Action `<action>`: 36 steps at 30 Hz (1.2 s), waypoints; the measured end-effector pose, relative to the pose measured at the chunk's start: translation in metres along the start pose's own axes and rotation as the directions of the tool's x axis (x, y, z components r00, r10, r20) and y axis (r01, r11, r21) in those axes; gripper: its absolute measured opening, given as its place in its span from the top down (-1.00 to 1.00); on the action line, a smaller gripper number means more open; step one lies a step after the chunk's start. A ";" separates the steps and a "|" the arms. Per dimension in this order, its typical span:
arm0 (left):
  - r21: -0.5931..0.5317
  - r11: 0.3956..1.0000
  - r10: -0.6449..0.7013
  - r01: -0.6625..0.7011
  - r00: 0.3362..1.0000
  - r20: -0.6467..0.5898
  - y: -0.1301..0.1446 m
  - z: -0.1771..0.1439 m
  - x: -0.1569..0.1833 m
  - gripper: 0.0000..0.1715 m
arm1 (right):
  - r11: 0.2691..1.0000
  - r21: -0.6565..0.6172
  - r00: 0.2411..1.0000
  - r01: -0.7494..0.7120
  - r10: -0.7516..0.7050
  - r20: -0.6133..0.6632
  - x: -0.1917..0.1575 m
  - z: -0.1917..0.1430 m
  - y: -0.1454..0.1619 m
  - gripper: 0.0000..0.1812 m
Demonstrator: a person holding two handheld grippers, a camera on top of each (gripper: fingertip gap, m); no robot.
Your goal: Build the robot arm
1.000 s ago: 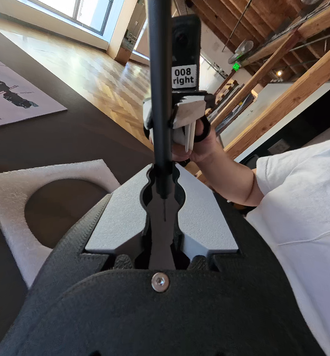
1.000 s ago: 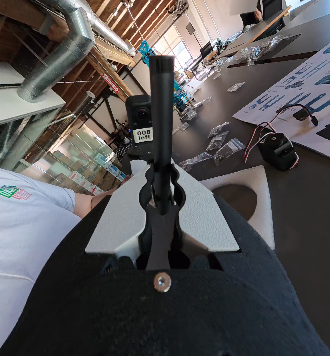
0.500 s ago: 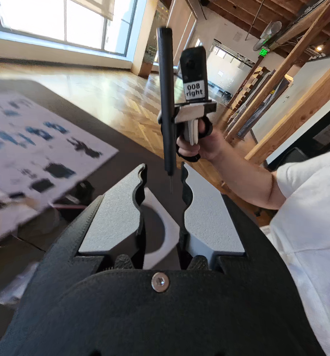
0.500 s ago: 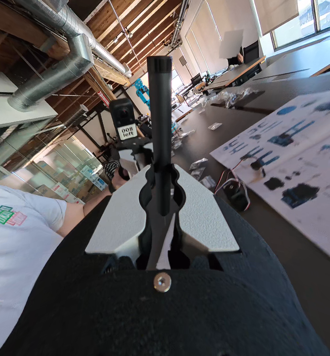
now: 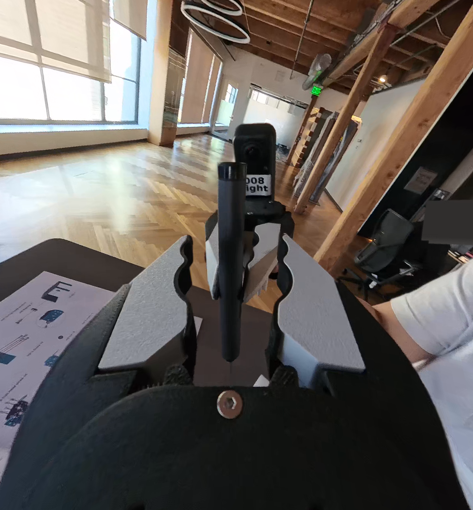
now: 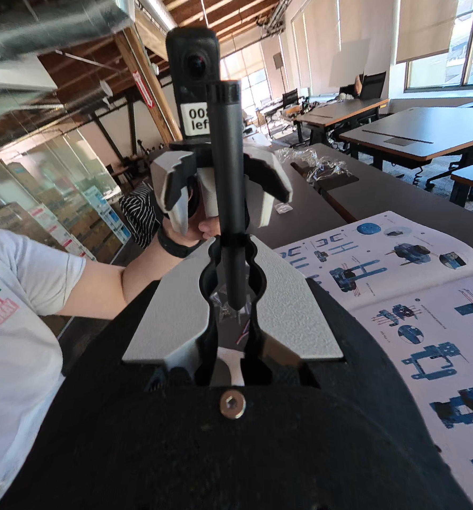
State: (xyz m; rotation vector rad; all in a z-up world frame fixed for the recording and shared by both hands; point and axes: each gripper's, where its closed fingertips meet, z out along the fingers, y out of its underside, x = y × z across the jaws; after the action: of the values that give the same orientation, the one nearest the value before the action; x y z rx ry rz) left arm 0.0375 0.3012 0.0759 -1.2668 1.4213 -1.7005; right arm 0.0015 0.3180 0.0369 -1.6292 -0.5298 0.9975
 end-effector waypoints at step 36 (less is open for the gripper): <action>-0.148 0.985 0.082 -0.084 0.996 -0.017 0.028 -0.029 -0.030 0.82 | 0.986 -0.081 0.981 0.145 -0.133 0.138 0.022 0.048 0.022 0.82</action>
State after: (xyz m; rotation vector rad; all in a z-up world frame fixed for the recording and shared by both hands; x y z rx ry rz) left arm 0.0189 0.3323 0.0412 -1.2590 1.6098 -1.5733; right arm -0.0290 0.3553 0.0069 -1.5892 -0.7786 0.9936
